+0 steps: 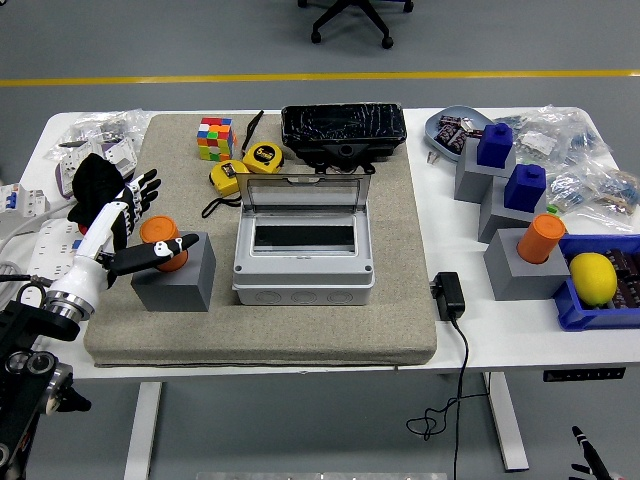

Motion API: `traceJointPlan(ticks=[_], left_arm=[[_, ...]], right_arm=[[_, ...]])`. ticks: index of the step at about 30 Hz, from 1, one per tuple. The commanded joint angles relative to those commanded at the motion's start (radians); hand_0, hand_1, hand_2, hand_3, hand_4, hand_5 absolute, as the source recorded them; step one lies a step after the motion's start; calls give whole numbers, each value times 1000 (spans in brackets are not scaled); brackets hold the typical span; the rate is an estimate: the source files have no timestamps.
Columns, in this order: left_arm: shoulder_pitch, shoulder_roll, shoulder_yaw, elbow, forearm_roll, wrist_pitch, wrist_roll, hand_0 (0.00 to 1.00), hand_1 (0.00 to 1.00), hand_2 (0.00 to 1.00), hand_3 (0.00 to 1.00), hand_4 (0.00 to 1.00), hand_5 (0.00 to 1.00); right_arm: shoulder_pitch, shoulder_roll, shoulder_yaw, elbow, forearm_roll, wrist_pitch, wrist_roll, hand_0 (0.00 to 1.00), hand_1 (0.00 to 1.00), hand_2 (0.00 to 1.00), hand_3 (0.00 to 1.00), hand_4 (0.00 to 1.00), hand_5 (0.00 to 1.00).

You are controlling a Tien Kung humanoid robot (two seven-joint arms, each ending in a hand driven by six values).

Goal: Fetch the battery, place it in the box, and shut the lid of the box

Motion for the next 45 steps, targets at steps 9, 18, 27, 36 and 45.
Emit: traceJointPlan(ticks=[9,18,27,36,45], left_arm=[[-3,-16,23,19,-58,72,-54,888,956,924,921,998,2],[-2,-33,46,45,-113,118,-88,841,919,889,906,998,2],[-6,-43,73,70,-132,148,-102,790,861,815,842,998,2],[-8,-49,93,87,-156,172,-114,748,838,787,811,998,2],[-10,-50,91,88,-157,185,-113,622,713,660,705,998,2]], right_arm=[[2,0,3,0,-5,-2,1,934,827,768,799,998,998],[4,0,2,0,-8,-2,1,933,827,767,797,998,998],[2,1,0,0,-12,-2,1,933,825,764,795,998,998],[3,-1,3,0,-17,-3,1,933,825,764,795,998,998],[3,0,4,0,-20,-3,2,932,825,764,794,998,998]])
